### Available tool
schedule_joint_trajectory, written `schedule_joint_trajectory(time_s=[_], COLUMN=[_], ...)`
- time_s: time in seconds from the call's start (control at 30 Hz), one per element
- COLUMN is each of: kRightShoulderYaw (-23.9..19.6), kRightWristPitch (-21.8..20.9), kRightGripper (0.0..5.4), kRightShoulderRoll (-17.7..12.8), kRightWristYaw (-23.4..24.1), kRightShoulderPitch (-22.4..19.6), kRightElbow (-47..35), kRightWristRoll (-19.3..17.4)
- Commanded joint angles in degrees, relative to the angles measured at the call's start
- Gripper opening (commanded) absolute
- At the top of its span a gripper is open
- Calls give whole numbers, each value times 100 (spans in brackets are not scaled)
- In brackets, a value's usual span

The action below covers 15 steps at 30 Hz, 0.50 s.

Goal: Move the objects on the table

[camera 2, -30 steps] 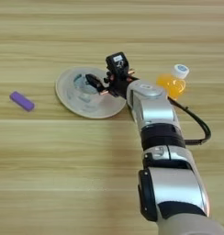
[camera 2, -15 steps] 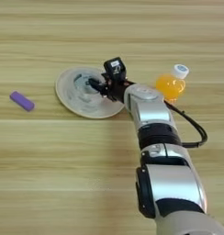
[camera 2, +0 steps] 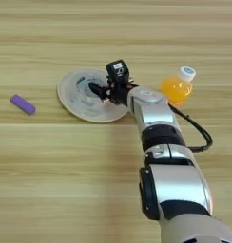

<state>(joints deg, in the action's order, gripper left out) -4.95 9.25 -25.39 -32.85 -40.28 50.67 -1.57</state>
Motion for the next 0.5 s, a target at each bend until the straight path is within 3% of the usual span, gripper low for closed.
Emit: schedule_joint_trajectory(time_s=[0.03, 0.33, 0.5], kRightShoulderYaw=[-43, -51, -84], kRightWristPitch=[-150, -136, -93], kRightGripper=[276, 162, 154], kRightShoulderRoll=[-154, -135, -149], kRightWristYaw=[61, 29, 8], kRightShoulderPitch=[-577, -582, -571], kRightElbow=[-146, -137, -258], kRightWristRoll=[-29, -44, -84])
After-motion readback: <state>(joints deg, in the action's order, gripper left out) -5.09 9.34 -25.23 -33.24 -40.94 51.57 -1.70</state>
